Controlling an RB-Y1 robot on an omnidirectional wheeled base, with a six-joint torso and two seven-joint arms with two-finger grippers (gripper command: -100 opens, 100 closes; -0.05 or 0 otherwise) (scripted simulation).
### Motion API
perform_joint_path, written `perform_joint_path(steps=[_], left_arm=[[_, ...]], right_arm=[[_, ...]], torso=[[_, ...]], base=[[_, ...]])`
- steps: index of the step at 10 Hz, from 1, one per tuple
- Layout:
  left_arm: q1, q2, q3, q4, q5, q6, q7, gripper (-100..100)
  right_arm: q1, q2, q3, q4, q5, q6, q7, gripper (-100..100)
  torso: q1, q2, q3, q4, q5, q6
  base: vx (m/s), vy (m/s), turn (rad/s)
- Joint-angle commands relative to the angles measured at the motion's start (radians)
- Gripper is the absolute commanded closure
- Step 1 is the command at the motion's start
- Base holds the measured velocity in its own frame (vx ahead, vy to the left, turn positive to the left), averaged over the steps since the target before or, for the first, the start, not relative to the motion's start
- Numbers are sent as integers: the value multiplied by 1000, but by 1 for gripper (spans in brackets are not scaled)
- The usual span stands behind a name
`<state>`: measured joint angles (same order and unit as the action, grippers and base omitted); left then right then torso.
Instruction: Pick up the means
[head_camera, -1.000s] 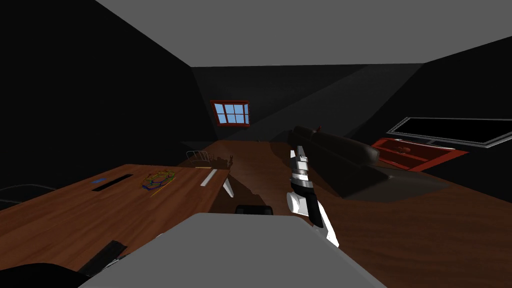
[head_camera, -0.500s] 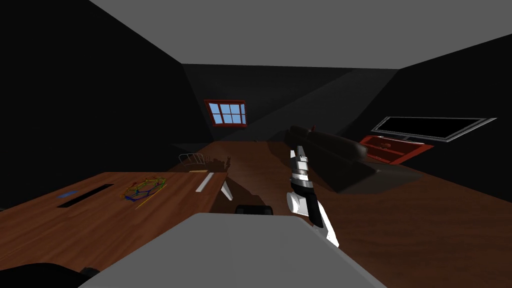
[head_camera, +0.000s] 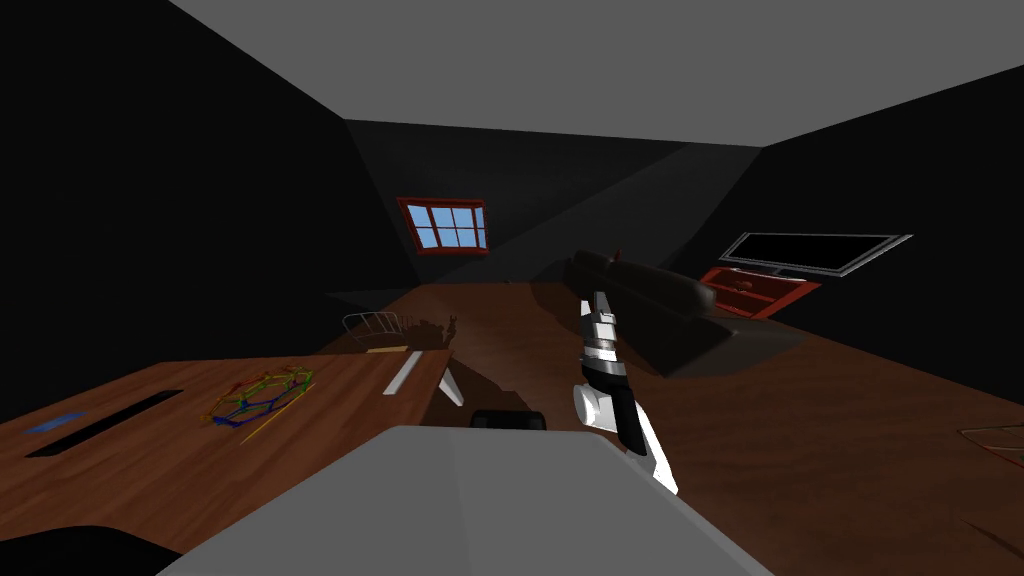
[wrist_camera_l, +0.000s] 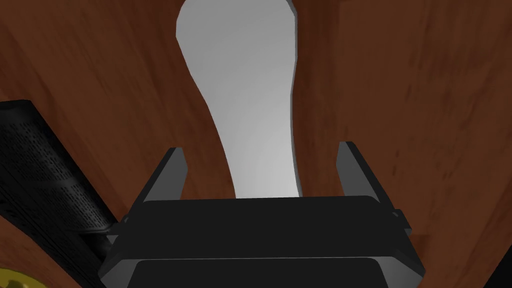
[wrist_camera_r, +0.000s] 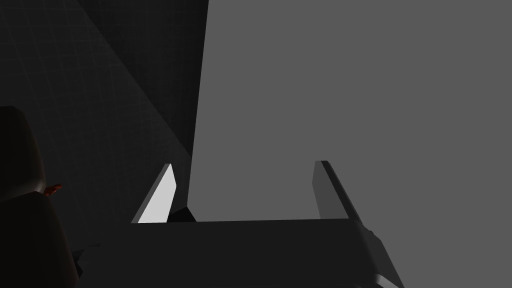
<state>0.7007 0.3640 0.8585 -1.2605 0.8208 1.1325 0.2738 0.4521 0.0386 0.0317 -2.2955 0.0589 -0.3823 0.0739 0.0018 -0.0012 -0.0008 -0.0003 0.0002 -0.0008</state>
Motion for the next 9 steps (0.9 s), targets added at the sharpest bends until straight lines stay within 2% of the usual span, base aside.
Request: perform_joint_path(steps=[1, 3, 4, 5, 6, 8, 9], left_arm=[[1, 8, 17, 31, 11, 36, 11, -100], [1, 10, 29, 61, 20, 68, 23, -100], [-2, 11, 25, 58, 17, 52, 16, -100], [-2, 12, 25, 61, 18, 55, 16, 0], [-36, 7, 8, 93, -5, 26, 33, -100], [-63, 3, -6, 119, -24, 4, 46, -100], [-51, 2, -1, 102, -18, 16, 44, -100]], right_arm=[[0, 0, 0, 0, 0, 0, 0, 0], [0, 0, 0, 0, 0, 0, 0, 0], [0, 0, 0, 0, 0, 0, 0, 0], [0, 0, 0, 0, 0, 0, 0, 0], [0, 0, 0, 0, 0, 0, 0, 0], [0, 0, 0, 0, 0, 0, 0, 0], [0, 0, 0, 0, 0, 0, 0, 0]], torso=[[0, 0, 0, 0, 0, 0], [0, 0, 0, 0, 0, 0], [0, 0, 0, 0, 0, 0], [-2, 1, 0, 0, 0, 0], [-3, 1, 1, 0, -1, 0], [-2, 5, 3, 1, 0, 0], [-2, 6, 4, 1, 0, 0]], base=[[28, 51, -78], [21, 46, -72], [7, 23, -18], [0, 0, 0], [-38, 11, -65], [-81, 21, -50], [-35, 9, -9]])
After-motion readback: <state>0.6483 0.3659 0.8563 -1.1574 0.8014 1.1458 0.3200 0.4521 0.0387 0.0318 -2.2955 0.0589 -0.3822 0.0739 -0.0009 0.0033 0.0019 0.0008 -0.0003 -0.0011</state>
